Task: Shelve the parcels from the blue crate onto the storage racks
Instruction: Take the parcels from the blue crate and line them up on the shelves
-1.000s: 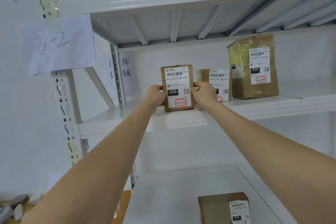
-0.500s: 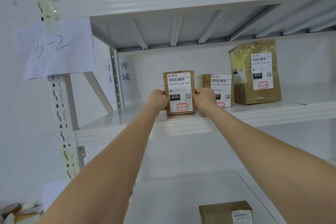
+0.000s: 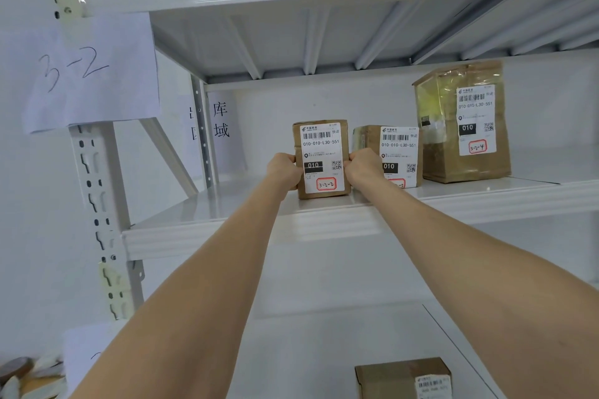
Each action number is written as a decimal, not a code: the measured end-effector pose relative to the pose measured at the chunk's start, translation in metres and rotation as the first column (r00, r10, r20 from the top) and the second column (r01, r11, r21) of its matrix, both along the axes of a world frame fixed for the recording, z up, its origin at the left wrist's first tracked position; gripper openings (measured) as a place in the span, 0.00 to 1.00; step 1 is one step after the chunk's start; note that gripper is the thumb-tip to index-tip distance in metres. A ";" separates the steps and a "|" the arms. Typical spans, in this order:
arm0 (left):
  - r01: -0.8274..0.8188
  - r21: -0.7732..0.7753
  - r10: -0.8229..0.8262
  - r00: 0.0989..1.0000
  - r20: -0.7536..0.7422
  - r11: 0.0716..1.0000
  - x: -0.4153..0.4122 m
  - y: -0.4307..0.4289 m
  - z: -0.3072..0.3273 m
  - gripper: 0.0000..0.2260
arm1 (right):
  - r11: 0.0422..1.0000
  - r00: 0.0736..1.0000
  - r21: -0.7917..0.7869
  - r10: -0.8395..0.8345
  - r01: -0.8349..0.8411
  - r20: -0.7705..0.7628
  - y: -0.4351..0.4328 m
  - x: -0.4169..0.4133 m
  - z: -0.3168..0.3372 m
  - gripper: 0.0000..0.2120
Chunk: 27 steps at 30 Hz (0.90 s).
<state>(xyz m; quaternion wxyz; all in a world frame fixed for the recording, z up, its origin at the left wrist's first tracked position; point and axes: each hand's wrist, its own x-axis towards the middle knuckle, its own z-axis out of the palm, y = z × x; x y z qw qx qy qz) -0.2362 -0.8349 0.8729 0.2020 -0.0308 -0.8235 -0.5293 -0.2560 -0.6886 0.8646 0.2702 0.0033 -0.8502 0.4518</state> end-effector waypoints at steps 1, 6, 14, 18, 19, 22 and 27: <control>0.000 -0.001 0.000 1.000 -0.003 1.000 -0.001 0.000 0.000 0.10 | 1.000 1.000 -0.002 -0.005 0.005 0.000 0.000 -0.001 0.000 0.11; 0.004 -0.008 -0.004 1.000 0.008 1.000 -0.007 0.000 0.000 0.13 | 0.999 0.999 0.014 -0.031 0.031 0.020 -0.002 -0.007 0.001 0.11; 0.010 -0.008 -0.010 1.000 0.015 1.000 -0.010 0.001 -0.001 0.13 | 0.999 0.998 0.005 -0.043 0.043 0.048 -0.004 -0.014 0.001 0.09; 0.008 -0.011 -0.007 1.000 0.018 1.000 -0.007 0.001 -0.001 0.14 | 1.000 0.998 -0.013 -0.026 0.027 0.050 -0.004 -0.014 0.000 0.09; 0.005 -0.020 -0.005 1.000 0.025 1.000 -0.005 0.002 0.000 0.13 | 0.999 0.999 -0.021 -0.025 0.026 0.047 -0.004 -0.013 0.000 0.10; 0.004 -0.026 -0.004 1.000 0.031 1.000 -0.002 0.003 0.002 0.13 | 0.999 0.998 -0.028 -0.024 0.026 0.055 -0.005 -0.009 0.001 0.10; 0.013 -0.033 -0.011 0.998 0.067 0.999 -0.003 0.003 0.002 0.09 | 1.000 0.995 -0.017 -0.010 0.012 0.098 -0.007 0.001 -0.003 0.12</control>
